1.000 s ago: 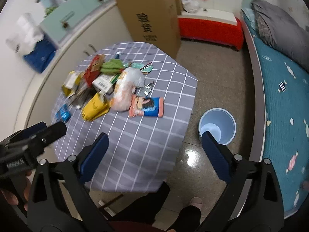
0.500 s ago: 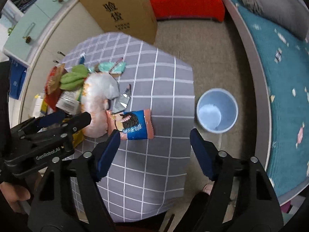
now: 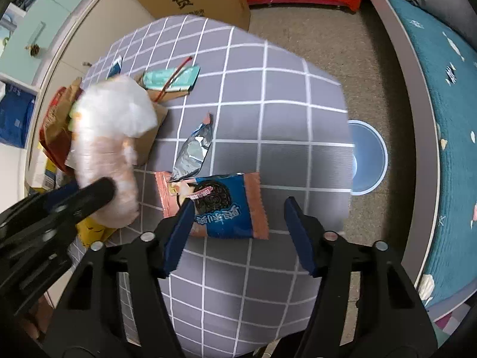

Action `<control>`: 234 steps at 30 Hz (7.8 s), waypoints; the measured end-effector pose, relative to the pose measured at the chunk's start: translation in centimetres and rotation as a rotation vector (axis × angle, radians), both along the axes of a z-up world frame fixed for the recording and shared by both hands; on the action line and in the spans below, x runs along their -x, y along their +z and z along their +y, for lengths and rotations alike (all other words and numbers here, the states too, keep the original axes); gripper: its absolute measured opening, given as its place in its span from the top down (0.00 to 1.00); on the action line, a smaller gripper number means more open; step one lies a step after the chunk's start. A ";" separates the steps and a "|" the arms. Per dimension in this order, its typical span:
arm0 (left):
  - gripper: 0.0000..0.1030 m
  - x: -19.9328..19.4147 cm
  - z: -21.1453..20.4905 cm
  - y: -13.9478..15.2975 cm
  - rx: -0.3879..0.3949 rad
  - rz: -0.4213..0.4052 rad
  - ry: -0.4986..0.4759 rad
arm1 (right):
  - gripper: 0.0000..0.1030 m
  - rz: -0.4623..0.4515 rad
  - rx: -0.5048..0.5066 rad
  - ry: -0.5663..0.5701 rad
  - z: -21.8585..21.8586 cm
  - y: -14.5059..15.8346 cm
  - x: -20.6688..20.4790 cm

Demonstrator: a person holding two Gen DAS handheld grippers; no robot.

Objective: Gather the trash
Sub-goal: 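Grasp the white bag with orange print with the left tool while the right grasps the blue packet, then carry both items over the blue bucket and open both tools to drop them, then move both tools back to the table, then grasp the blue wafer packet with the left tool while the right grasps the tan pouch, then carry both items over the blue bucket and open both tools to drop them, then move both tools back to the table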

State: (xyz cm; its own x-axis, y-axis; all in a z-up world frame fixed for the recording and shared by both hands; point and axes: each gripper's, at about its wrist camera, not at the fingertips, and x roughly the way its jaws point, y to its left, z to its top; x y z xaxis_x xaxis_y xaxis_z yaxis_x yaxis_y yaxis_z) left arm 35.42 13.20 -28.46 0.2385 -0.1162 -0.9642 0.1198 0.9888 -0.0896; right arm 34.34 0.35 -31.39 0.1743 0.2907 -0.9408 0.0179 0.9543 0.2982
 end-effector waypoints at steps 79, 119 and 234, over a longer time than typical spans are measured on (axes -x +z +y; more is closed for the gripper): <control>0.30 -11.0 -34.5 -29.8 0.011 0.375 -0.060 | 0.39 0.189 -0.097 -0.400 -38.6 -24.9 -5.3; 0.22 11.5 9.4 2.7 -0.018 -0.075 0.573 | 0.36 -0.117 -0.250 0.306 0.6 6.2 0.6; 0.30 -10.1 -31.8 -23.8 0.174 0.348 0.014 | 0.88 0.170 -0.152 -0.344 -35.3 -18.3 -5.9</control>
